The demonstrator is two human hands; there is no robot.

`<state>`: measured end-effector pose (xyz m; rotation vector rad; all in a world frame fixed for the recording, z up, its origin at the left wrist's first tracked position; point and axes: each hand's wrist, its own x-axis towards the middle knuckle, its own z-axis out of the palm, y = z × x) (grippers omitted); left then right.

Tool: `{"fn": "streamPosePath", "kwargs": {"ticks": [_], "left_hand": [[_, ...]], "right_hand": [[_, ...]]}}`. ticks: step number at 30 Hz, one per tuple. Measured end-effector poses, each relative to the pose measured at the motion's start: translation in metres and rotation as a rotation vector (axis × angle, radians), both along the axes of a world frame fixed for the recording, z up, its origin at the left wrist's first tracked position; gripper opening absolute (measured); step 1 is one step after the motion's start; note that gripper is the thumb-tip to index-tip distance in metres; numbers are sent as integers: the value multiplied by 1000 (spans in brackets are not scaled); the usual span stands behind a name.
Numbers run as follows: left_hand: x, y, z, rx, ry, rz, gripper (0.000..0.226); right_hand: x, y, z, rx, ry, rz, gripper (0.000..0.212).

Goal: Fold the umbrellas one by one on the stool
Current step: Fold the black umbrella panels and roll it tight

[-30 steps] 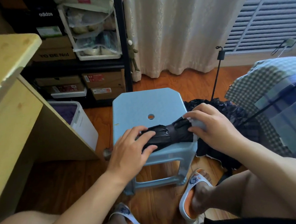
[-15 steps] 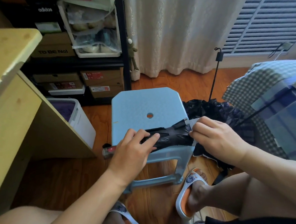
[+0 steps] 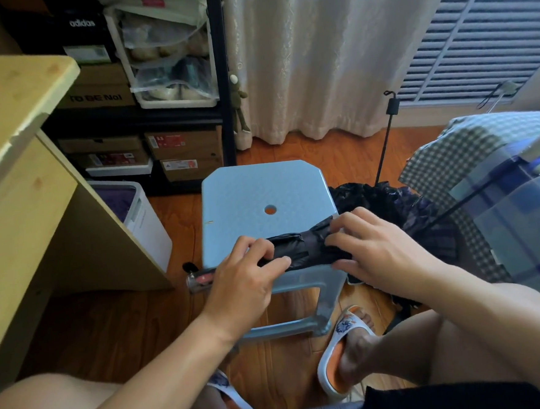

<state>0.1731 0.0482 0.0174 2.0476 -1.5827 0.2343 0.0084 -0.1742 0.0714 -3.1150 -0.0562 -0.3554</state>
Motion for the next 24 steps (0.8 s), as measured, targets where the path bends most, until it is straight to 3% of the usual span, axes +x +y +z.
{"fn": "streamPosePath", "kwargs": {"ticks": [5, 14, 19, 24], "left_hand": [[15, -2, -4, -32, -158, -18, 43], [5, 10, -11, -96, -104, -40, 14], [7, 5, -12, -112, -75, 51, 47], [13, 7, -12, -56, -109, 3, 34]], "right_hand": [[11, -2, 1, 62, -102, -66, 30], [-4, 2, -10, -48, -84, 17, 19], [2, 4, -16, -151, -62, 2, 15], [-4, -11, -15, -217, -43, 145, 18]]}}
